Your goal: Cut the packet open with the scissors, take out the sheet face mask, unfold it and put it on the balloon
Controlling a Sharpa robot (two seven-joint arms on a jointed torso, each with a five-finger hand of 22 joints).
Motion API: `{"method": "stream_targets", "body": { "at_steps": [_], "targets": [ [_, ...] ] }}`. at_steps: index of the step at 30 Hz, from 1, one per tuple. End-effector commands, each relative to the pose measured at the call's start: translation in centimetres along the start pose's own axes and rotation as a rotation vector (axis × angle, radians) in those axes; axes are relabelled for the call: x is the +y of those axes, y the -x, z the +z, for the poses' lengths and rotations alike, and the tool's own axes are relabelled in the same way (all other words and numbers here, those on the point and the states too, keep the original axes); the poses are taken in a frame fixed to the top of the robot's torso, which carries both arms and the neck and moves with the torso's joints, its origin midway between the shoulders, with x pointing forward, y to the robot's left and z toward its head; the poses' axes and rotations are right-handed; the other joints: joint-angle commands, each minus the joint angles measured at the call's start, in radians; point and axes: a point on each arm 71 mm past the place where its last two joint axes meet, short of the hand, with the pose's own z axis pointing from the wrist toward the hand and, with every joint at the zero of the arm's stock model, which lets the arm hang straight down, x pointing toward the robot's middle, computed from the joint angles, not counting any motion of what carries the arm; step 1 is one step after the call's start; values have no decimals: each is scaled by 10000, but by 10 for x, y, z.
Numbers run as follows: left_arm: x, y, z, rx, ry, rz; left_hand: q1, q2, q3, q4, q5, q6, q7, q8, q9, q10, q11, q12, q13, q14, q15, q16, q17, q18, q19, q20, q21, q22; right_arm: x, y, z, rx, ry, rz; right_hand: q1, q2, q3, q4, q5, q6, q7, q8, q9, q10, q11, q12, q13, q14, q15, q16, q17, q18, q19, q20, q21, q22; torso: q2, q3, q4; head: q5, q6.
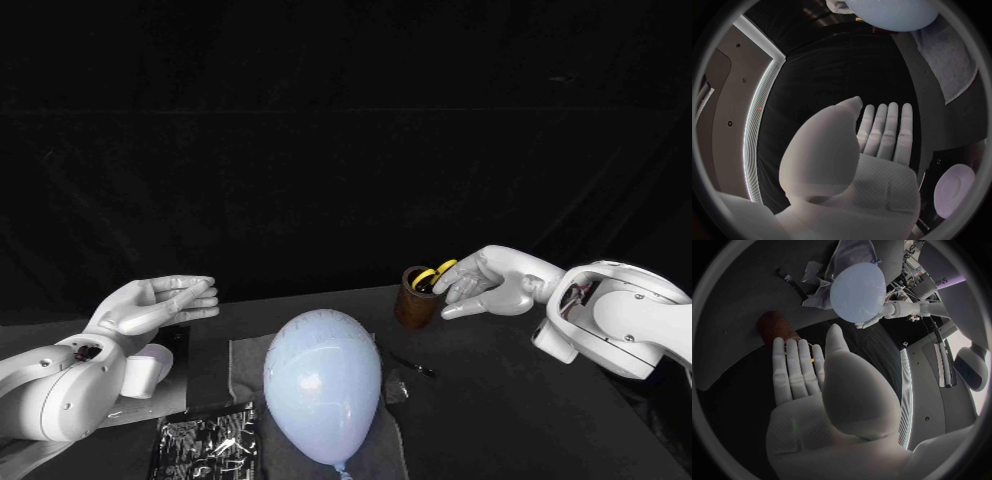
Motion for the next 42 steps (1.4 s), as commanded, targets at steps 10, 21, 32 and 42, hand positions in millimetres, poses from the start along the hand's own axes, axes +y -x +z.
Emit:
{"method": "stream_targets", "body": {
  "at_steps": [10, 21, 32, 42],
  "targets": [
    [4, -1, 1, 374, -110, -187, -1, -232, 600, 35, -7, 560, 186, -19, -22, 780, -241, -590, -13, 859, -249, -153, 104, 215, 115, -12, 88, -67, 11, 10, -5, -979, 869, 1997, 2181, 1408, -1986, 587, 519, 818, 209, -8, 26, 3556, -718, -3417, -386, 4491, -1109, -1319, 463, 81, 2316, -1167, 2006, 1225, -112, -11, 9, 102, -85],
    [11, 0, -7, 487, -274, -273, 26, -320, 1006, -154, -35, 910, 5, -11, 48, 1446, -423, -1123, -4, 1772, -499, -171, 330, 391, 911, -227, 671, 152, 51, -41, 33, -390, 2142, 4623, 2807, 2133, -2231, -393, 371, 1028, 340, -402, -170, 3527, -520, -4927, -405, 4217, -946, -3104, 83, -23, 1316, -1212, 2827, 2162, -407, -20, 29, 1403, -558],
    [13, 5, -20, 460, -475, 117, 82, -372, 1137, -512, -117, 1179, -131, -16, 121, 2198, -602, -1387, 17, 2313, -689, -164, 586, 384, 1197, -483, 1208, 428, 70, -87, 86, -467, 2996, 4029, 2712, 2405, -2348, -914, 257, 1075, 459, -640, -291, 3175, -344, -4928, -408, 3653, -603, -4469, -538, 17, 659, -883, 2112, 1691, -542, -66, 172, 2407, -1152],
    [11, 6, -33, 523, -638, 714, -227, -547, 848, -750, -121, 1226, -179, -343, 54, 2828, -755, -1674, 22, 3125, -990, 447, 1375, 329, 1353, -855, 2357, 1124, 69, -94, 117, -1404, 3421, 3376, 2482, 2449, -2356, -1455, 237, 1609, 331, -605, -308, 3820, -562, -4919, -394, 4908, -929, -4422, -481, 96, 1499, -1113, 2741, 1950, -574, -100, 221, 2484, -1848]
  ]
}}
